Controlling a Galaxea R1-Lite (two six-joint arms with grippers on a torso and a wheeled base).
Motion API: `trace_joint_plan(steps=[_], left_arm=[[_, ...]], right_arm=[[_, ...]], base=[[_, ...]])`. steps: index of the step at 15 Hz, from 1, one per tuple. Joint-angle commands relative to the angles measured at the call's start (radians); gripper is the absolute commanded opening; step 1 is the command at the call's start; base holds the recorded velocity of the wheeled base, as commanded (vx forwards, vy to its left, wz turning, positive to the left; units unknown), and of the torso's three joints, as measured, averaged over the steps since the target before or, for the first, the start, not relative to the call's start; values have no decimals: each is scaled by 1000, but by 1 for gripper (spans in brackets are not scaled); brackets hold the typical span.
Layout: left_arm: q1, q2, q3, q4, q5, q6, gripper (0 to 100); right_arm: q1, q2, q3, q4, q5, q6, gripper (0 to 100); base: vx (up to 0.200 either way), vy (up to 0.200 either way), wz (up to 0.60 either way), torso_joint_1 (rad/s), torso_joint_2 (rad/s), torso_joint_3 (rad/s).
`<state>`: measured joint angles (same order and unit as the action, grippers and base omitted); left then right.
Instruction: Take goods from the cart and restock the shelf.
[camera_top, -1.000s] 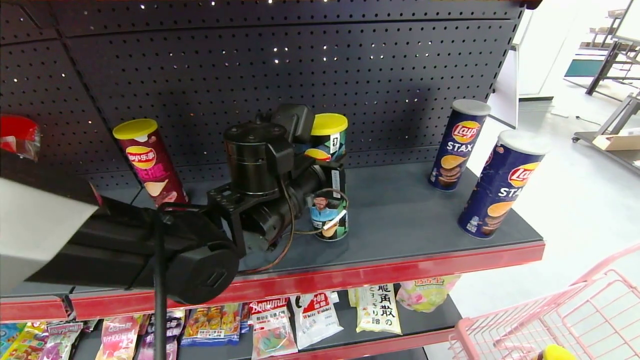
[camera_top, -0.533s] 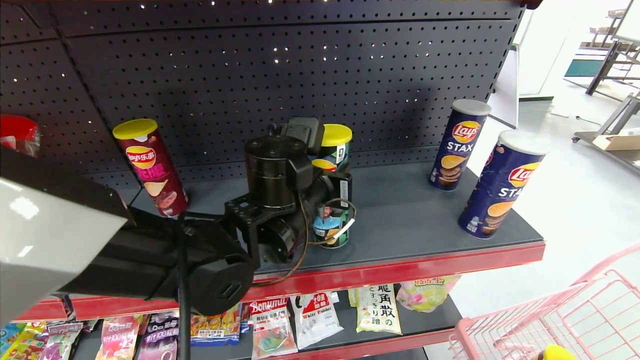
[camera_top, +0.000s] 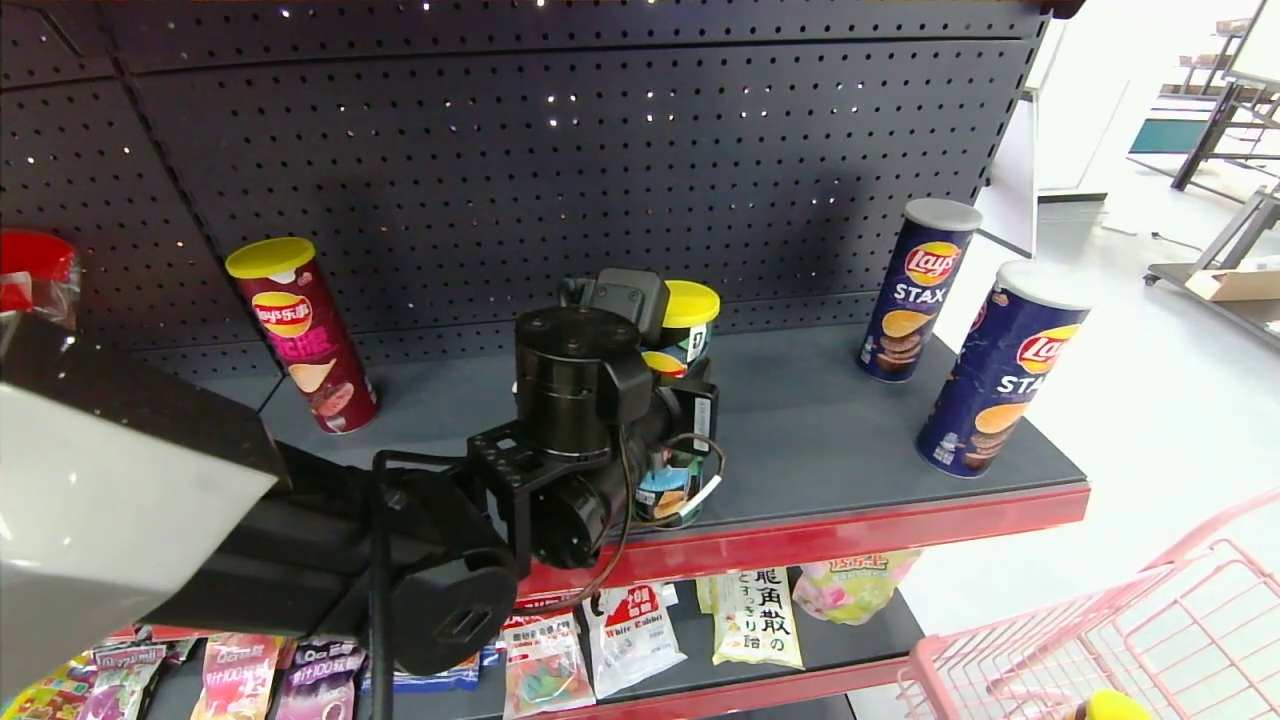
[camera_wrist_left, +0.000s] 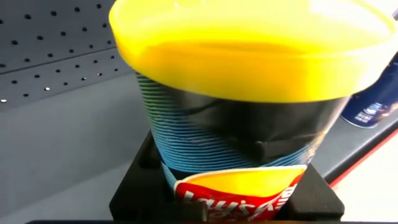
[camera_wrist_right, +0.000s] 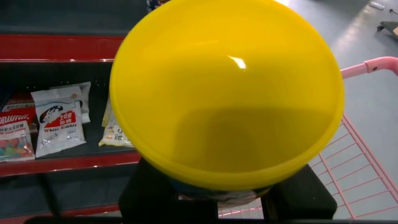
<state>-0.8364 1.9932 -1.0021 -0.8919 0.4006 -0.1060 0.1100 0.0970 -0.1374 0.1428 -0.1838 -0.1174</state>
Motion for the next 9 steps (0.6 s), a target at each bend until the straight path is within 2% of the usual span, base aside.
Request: trace_joint_plan(steps=[1, 9], left_arm=[[3, 9, 5, -1, 14, -1, 0], [2, -2, 30, -2, 53, -3, 0]], right_arm=[[0, 0, -1, 0, 0, -1, 0], [0, 0, 1, 0, 0, -1, 0]], base=[[0, 0, 0, 0, 0, 0], [0, 0, 0, 0, 0, 0]])
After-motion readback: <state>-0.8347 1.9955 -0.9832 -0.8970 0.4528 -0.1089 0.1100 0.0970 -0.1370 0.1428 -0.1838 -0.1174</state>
